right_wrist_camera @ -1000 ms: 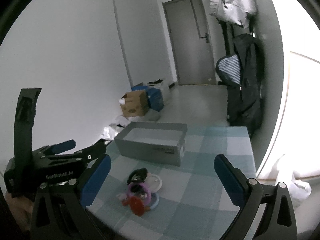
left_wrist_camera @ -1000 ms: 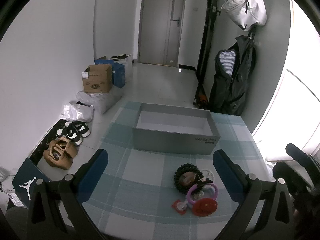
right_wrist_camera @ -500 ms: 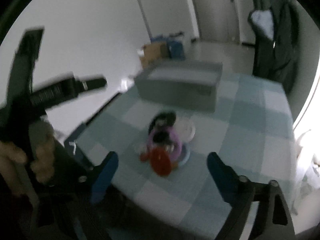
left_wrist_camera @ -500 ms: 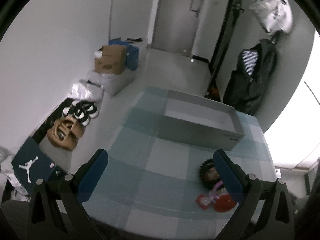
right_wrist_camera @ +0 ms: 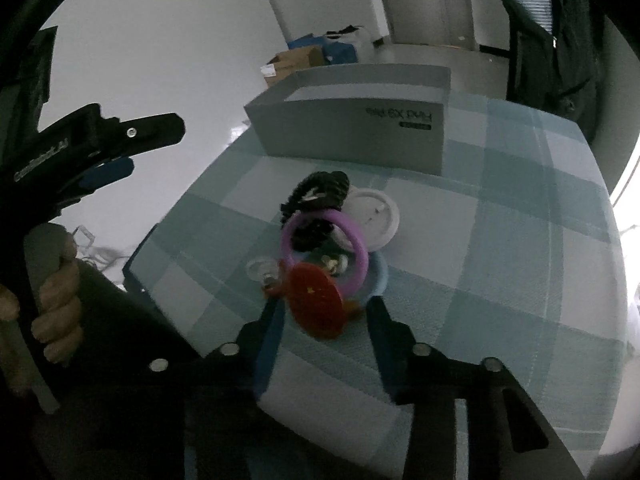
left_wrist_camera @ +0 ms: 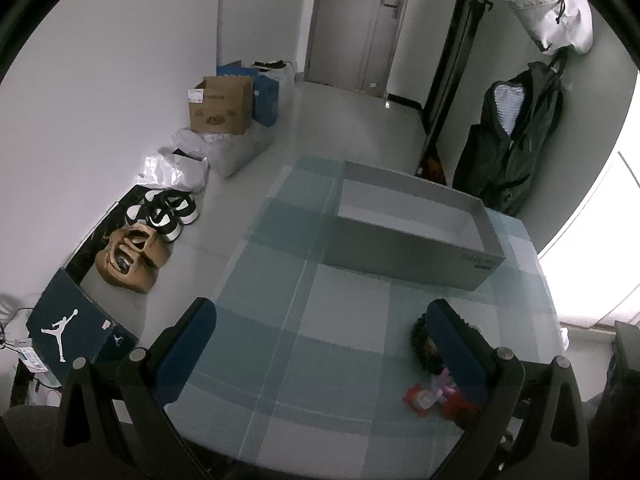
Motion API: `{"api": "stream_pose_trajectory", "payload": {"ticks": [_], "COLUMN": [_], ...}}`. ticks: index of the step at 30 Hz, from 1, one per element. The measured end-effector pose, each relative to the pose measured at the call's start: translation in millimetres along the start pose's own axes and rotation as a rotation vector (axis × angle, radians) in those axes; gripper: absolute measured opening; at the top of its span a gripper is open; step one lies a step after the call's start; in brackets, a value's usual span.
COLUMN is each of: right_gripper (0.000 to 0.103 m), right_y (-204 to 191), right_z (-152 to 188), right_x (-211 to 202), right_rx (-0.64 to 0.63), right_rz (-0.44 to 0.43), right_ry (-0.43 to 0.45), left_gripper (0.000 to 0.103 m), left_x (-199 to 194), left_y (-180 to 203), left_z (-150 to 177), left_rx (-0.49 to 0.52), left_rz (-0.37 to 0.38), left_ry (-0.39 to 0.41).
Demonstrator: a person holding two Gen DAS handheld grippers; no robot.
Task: Organize jewelry
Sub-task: 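Move the right tool to the jewelry pile and grasp the red badge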
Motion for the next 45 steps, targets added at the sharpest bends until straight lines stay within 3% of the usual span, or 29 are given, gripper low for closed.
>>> {"api": "stream_pose_trajectory", "payload": {"ticks": [7,18,32,38,42,45], "right_gripper": [0.011,0.004,0.007,0.008,0.024,0.03], "right_y": [5.5,-10.0,-29.2,-32.0,-32.7,-34.4], "right_z": [-0.4,3.6,0.4,-1.8,-3.0,-4.5], "right_x": [-0.1,-10.2,-2.1,6.1,9.8,13.0], "right_rx": [0.032,-0.02,-0.086,-0.068,-0.055,-0.065], "right_rz": [-0.037,-0.08,-0.072,-0.107,-0.151,-0.146], "right_ry": [-0.004,0.014,0.013,-0.004,-0.016,-0.015], "left_gripper": [0.102,0.102,0.102,0.102,0.102,0.102], "left_x": [5.1,11.8,20.8,28.6,30.7,33.8], "left_y": [-6.3,-3.2,-5.6,-6.8,-9.0,-11.3], "left_z": [1.9,7.9,21.0,24.0,25.8,27.9], "left_rx": [-0.015,-0.011,-0.022,-0.019,-0.028,-0.043], "left_rz": [-0.009,-0.012,0.011,0.013,0.019,0.028], "left_ry": [-0.029,-0.058,-0.134,-0.165,-0.181,-0.203]}}
Point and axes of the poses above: each gripper's, at about its wrist camera, not at the fingertips, and x roughly the way its jaws point, y to its right, z to its underside, the point moved 9 cm from there along x, roughly the way its jaws point, and after that the axes turned 10 degrees about -y, right-handed, at the moved point
